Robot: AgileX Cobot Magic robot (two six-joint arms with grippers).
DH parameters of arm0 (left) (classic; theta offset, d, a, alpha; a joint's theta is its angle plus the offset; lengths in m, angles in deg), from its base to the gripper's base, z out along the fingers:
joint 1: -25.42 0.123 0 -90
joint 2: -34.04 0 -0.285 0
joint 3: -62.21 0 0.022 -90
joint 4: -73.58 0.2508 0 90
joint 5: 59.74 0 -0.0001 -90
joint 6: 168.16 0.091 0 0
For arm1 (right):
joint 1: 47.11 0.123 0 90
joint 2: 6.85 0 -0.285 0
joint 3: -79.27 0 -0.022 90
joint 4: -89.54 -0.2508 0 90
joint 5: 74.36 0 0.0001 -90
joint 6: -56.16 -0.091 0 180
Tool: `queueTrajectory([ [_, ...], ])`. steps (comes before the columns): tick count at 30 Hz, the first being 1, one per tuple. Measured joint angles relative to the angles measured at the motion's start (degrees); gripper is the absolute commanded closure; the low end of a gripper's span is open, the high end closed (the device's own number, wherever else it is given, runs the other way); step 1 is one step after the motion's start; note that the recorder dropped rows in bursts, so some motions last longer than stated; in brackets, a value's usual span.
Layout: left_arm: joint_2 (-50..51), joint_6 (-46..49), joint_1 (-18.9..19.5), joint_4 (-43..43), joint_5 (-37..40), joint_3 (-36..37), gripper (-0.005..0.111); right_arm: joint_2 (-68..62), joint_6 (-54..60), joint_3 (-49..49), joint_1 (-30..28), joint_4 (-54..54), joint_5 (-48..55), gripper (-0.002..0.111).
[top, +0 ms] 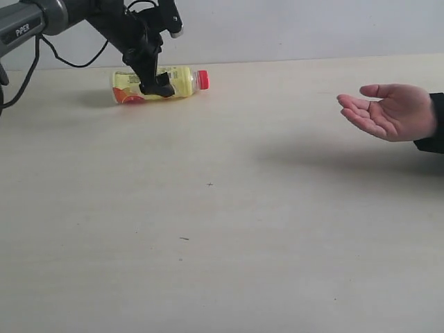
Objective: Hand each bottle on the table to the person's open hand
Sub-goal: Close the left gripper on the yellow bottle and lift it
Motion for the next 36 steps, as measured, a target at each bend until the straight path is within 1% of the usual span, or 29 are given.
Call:
queueTrajectory([
  [2,0.96,0.11,0.00,0.00,-1.12,0.00,0.001,0.00,0.00,0.00,0.00,0.00,0.00,0.108],
  [6,2.09,0.23,0.00,4.31,-2.43,0.00,0.001,0.00,0.00,0.00,0.00,0.00,0.00,0.108],
  [14,4.49,0.31,-0.22,8.95,-4.30,-0.13,0.001,0.00,0.00,0.00,0.00,0.00,0.00,0.108],
  [22,4.51,0.31,-1.12,9.82,-4.75,-0.26,0.002,0.00,0.00,0.00,0.00,0.00,0.00,0.108],
  [26,4.51,0.31,-1.23,9.86,-4.75,-0.26,0.007,0.00,0.00,0.00,0.00,0.00,0.00,0.108],
  [28,4.51,0.31,-1.23,9.86,-4.75,-0.26,0.015,0.00,0.00,0.00,0.00,0.00,0.00,0.108],
  [31,4.61,0.31,-1.23,9.86,-4.62,-0.26,0.036,0.00,0.00,0.00,0.00,0.00,0.00,0.108],
  [34,4.72,0.31,-1.23,9.86,-4.53,-0.26,0.066,0.00,0.00,0.00,0.00,0.00,0.00,0.108],
  [36,4.72,0.31,-1.23,9.95,-4.41,-0.26,0.090,0.00,0.00,0.00,0.00,0.00,0.00,0.108],
])
